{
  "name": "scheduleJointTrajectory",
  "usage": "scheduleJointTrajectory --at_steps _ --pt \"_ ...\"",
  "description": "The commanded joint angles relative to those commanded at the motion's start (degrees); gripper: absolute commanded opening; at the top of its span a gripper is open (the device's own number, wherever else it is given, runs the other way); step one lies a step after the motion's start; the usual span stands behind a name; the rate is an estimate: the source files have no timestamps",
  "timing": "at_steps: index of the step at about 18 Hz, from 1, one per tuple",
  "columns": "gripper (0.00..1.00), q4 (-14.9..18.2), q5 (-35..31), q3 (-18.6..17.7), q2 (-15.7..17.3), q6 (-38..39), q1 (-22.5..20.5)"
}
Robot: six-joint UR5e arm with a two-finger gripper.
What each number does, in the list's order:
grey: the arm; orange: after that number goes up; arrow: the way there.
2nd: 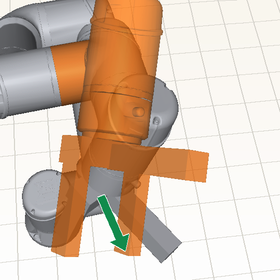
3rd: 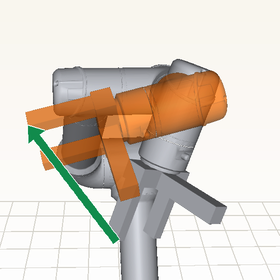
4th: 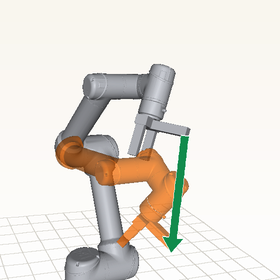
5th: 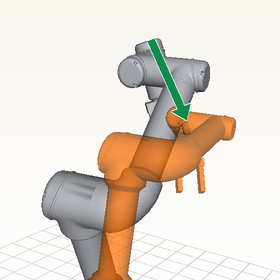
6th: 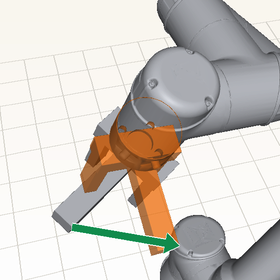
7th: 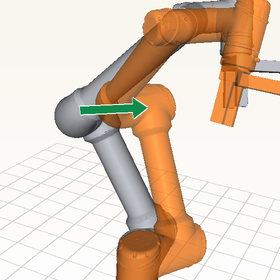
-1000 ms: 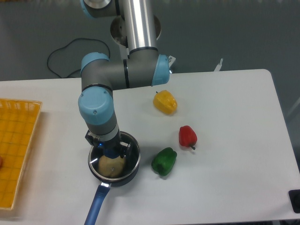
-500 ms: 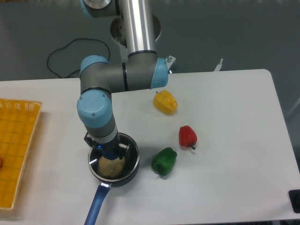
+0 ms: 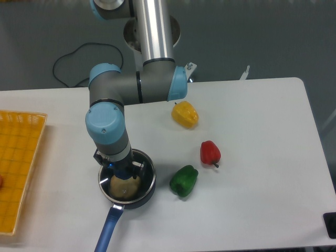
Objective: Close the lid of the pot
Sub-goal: 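Lower the glass lid onto the saucepan rim and release it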
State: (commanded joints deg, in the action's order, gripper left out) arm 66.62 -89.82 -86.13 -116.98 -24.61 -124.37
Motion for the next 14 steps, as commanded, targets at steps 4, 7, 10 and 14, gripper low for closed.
scheduleJointTrajectory --at_steps 4,7,10,14 --pt "0.38 0.00 0.00 -0.09 0.00 0.00 0.09" --pt "0.38 0.00 0.00 -0.09 0.00 0.00 0.00" --pt "0.44 0.00 0.00 -0.09 0.00 -0.09 0.00" --pt "0.65 -0.17 0.09 -0.09 0.09 -0.61 0.09"
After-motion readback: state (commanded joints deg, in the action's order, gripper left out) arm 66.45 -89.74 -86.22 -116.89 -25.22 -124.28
